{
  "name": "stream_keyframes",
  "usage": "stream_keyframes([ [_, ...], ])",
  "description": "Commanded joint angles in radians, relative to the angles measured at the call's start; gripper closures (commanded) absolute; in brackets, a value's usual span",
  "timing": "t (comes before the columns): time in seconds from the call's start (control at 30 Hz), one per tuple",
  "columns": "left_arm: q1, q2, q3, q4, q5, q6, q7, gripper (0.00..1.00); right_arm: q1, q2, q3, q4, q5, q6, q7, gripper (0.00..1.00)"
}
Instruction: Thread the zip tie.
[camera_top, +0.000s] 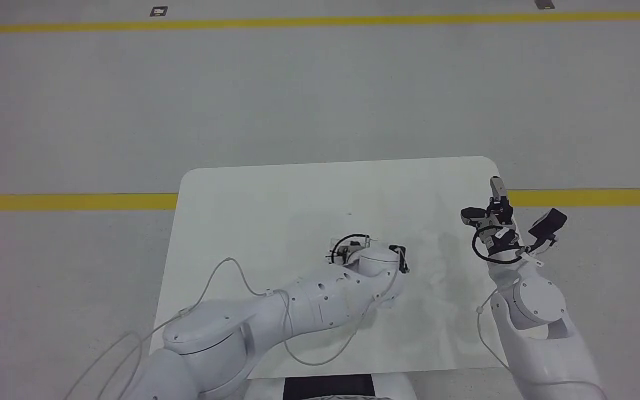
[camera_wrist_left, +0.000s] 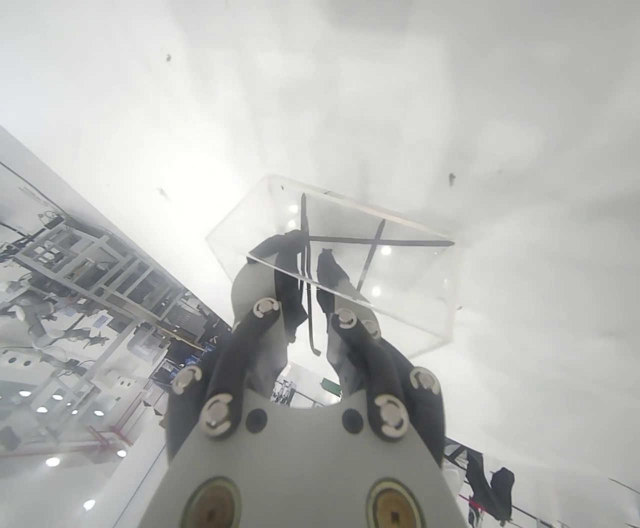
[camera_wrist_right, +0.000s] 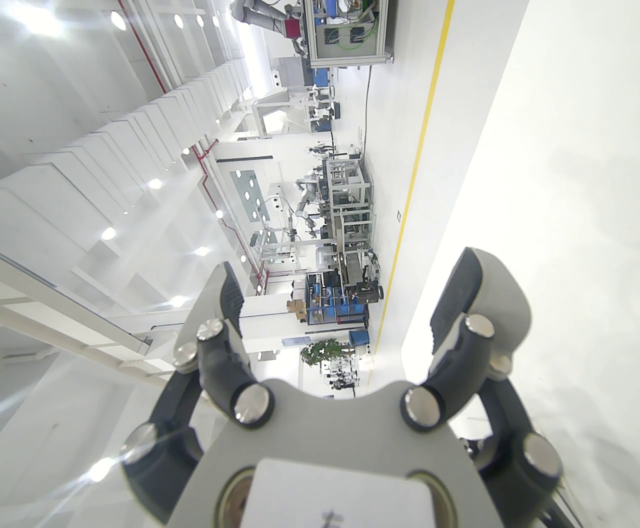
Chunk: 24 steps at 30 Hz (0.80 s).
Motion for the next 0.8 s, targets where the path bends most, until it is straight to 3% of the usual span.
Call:
stream_keyframes([
  [0.0,0.0,0.003,0.0,-0.009,-0.002,0.0,-0.007,0.93,0.0,0.0,0.0,0.0,0.0,0.0,0.0,0.0],
  [0.37,-0.001,0.017,0.0,-0.06,-0.014,0.0,-0.044,1.0,0.0,0.0,0.0,0.0,0.0,0.0,0.0,0.0],
  [0.43,-0.004,0.02,0.0,-0.075,-0.022,0.0,-0.058,0.97,0.0,0.0,0.0,0.0,0.0,0.0,0.0,0.0],
  [0.57,-0.006,0.029,0.0,-0.103,-0.04,0.0,-0.083,0.81,0.0,0.0,0.0,0.0,0.0,0.0,0.0,0.0],
  [0.77,-0.001,0.044,0.0,-0.126,-0.051,0.0,-0.098,0.78,0.0,0.0,0.0,0.0,0.0,0.0,0.0,0.0],
])
